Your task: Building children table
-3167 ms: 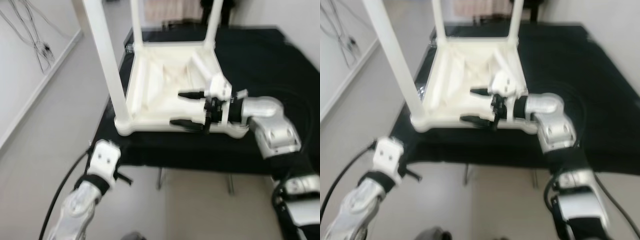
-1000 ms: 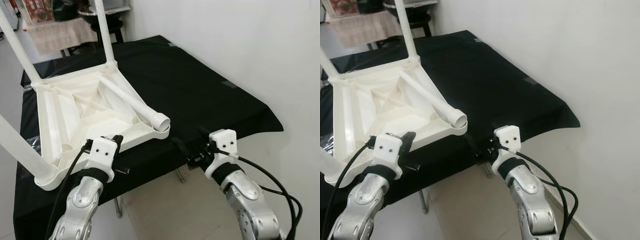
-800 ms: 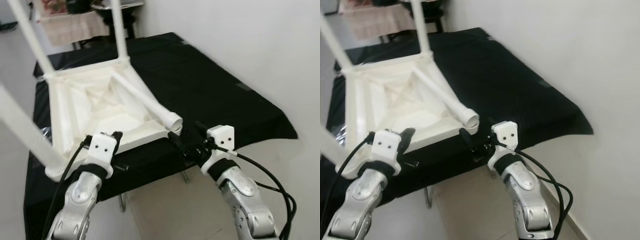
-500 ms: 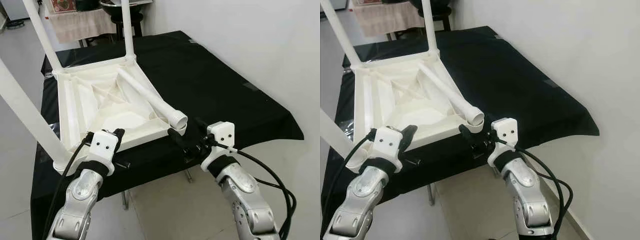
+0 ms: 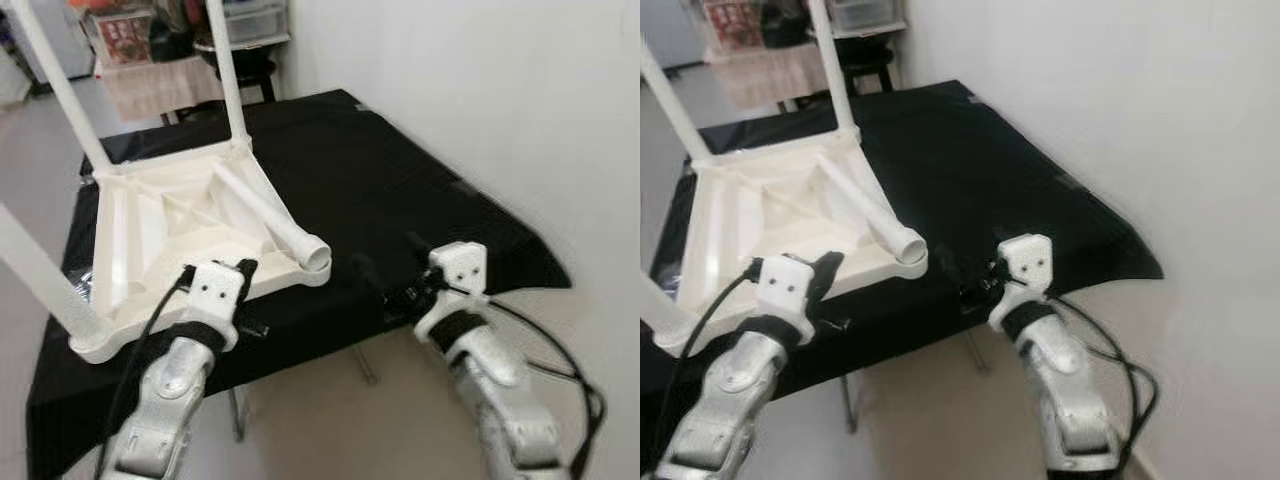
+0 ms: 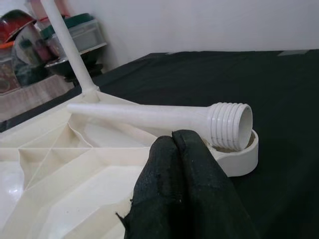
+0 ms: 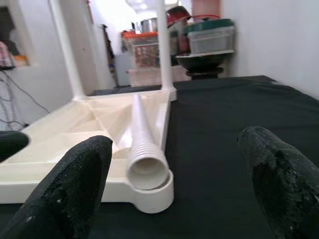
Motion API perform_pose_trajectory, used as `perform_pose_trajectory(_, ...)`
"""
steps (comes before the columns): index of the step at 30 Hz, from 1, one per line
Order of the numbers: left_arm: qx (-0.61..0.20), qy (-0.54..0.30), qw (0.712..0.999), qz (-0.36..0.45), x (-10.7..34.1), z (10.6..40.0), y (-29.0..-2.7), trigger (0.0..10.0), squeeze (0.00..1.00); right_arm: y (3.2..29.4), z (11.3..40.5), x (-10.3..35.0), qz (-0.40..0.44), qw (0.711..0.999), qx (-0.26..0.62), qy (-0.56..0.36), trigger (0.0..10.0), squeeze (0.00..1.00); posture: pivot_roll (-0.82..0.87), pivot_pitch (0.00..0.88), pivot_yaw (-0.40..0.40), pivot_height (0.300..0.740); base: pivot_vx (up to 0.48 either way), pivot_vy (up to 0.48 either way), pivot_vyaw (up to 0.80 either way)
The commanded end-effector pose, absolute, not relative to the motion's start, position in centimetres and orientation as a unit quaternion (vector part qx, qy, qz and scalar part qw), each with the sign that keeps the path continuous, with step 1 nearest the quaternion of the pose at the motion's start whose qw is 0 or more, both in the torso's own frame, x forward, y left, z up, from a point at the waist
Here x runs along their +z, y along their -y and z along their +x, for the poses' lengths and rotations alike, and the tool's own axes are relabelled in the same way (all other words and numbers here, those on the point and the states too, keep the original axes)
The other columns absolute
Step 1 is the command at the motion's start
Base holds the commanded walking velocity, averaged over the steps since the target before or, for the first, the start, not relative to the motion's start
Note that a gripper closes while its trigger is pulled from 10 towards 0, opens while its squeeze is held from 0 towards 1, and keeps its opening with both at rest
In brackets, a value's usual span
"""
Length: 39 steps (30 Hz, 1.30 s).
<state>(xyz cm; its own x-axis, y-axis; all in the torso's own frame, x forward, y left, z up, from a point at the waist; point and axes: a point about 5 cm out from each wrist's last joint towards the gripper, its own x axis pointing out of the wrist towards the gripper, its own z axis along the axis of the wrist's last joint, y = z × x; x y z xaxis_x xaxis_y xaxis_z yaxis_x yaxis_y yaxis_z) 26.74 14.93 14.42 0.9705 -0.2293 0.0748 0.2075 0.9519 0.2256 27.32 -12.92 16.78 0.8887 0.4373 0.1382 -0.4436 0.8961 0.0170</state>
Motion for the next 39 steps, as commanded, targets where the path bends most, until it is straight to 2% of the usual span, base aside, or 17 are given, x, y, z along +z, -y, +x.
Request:
perform_pose_trajectory(1,-0.112,0.047,0.987,0.109,14.3,26.8,-15.0,10.0,0.00,12.9,27.5,16.8,0.028,0.971,0.227,0.068,10.0,0.00,-0.05,0.040,0.036,0.740,0.000,0.000,0.00)
perform_pose_trajectory(13,-0.111,0.051,0.986,0.114,14.7,27.2,-15.2,10.0,0.00,13.2,28.2,17.2,0.023,0.975,0.206,0.075,10.0,0.00,-0.04,0.056,0.047,0.740,0.000,0.000,0.00)
perform_pose_trajectory(16,-0.110,0.053,0.987,0.103,15.0,27.5,-15.3,10.0,0.00,12.9,28.8,17.8,0.015,0.975,0.208,0.078,10.0,0.00,-0.04,0.056,0.051,0.740,0.000,0.000,-0.80)
perform_pose_trajectory(20,-0.101,0.055,0.989,0.095,15.4,27.9,-15.6,10.0,0.00,12.5,29.2,18.7,0.003,0.973,0.209,0.101,10.0,0.00,-0.03,0.055,0.050,0.740,0.000,0.000,0.00)
perform_pose_trajectory(26,-0.093,0.054,0.990,0.092,15.6,27.9,-15.9,10.0,0.00,11.9,29.7,19.4,-0.002,0.966,0.233,0.110,10.0,0.00,-0.02,0.057,0.045,0.740,0.000,0.000,-0.80)
perform_pose_trajectory(32,-0.089,0.052,0.991,0.090,15.4,27.7,-15.9,10.0,0.00,11.0,30.0,20.6,-0.076,0.939,0.303,0.142,10.0,0.00,-0.02,0.061,0.035,0.740,0.000,0.000,0.49)
perform_pose_trajectory(39,-0.087,0.048,0.991,0.090,15.2,27.5,-16.0,10.0,0.00,11.0,30.1,20.2,-0.103,0.930,0.327,0.130,10.0,0.00,-0.02,0.058,0.030,0.740,0.000,0.000,0.11)
